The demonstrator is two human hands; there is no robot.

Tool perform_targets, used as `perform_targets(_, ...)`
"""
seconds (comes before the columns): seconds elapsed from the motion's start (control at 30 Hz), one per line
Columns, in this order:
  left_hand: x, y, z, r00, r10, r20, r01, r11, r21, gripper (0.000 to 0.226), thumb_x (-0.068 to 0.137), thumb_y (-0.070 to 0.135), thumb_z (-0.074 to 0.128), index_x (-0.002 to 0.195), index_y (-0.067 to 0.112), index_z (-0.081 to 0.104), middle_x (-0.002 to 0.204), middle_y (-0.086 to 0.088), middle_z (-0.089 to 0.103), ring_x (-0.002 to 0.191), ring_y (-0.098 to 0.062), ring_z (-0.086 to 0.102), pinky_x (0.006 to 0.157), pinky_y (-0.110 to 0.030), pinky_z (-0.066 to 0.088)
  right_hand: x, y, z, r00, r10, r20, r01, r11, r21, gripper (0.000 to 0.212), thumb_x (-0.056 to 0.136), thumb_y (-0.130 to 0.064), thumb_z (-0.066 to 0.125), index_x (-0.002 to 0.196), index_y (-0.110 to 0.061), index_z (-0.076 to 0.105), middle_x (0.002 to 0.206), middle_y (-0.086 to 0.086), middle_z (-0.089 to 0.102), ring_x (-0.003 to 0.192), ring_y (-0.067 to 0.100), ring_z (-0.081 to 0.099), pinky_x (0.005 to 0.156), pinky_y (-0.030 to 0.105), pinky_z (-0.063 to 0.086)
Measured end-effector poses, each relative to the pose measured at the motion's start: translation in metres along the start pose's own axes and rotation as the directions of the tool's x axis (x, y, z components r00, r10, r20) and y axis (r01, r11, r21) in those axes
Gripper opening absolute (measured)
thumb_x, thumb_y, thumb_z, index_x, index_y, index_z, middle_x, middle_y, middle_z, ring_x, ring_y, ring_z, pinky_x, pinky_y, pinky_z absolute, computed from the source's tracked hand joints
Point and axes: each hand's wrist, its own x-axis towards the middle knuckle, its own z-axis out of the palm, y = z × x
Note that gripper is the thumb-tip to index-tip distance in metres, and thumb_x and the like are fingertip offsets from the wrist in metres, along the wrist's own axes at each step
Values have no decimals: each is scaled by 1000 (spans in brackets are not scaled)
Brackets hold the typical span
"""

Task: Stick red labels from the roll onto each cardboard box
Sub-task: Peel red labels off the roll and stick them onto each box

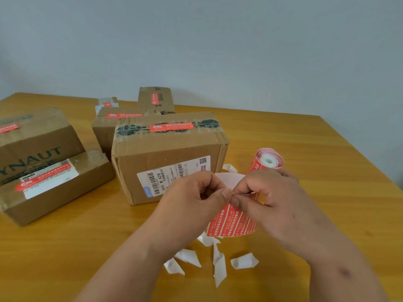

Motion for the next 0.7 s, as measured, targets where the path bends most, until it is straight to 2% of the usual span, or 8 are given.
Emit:
perform_targets(0.1,0,-2,1,1000,5,-5,-5,999,-34,14,90,35,61,104,36,65,86,1,71,85,-12,71,77,-33,61,1,4,3,1000,-16,-20,15,999,-33,23,82,-51,57,72,-32,63,83,-19,62,96,-2,51,101,29,24)
perform_targets(0.17,0,-2,1,1000,6,-5,-6,1000,-26,9,90,34,62,97,34,68,85,2,72,83,-12,70,76,-34,60,2,5,4,999,-23,-34,21,999,-40,26,79,-54,52,73,-32,63,86,-21,62,95,-1,51,100,28,24)
perform_targets(0.27,1,-1,1,1000,22,-9,-22,999,38,16,91,36,60,81,27,68,80,6,71,78,-10,70,72,-34,60,1,4,4,999,-25,-30,24,999,-33,22,86,-48,61,71,-31,64,91,-25,59,97,-4,49,100,28,23)
perform_targets(0.33,1,-1,1,1000,19,-12,-19,998,56,18,92,36,58,80,26,68,79,4,71,78,-12,70,72,-34,60,1,3,4,1000,-21,-23,20,999,-31,18,86,-41,65,70,-32,63,92,-25,59,99,-6,46,98,26,22)
perform_targets(0.47,1,-2,1,1000,-1,3,1,1000,-9,20,92,34,58,79,23,68,79,2,71,79,-15,70,74,-31,60,4,2,7,998,-54,-33,52,996,-79,18,79,-49,58,74,-32,61,91,-23,59,92,1,51,96,23,21)
perform_targets(0.7,1,-4,2,1000,-21,9,21,997,-77,22,94,31,57,76,20,67,77,-2,70,78,-20,70,73,-33,58,4,2,7,998,-58,-14,57,994,-91,19,77,-47,58,65,-33,60,82,-19,60,89,3,53,98,23,20)
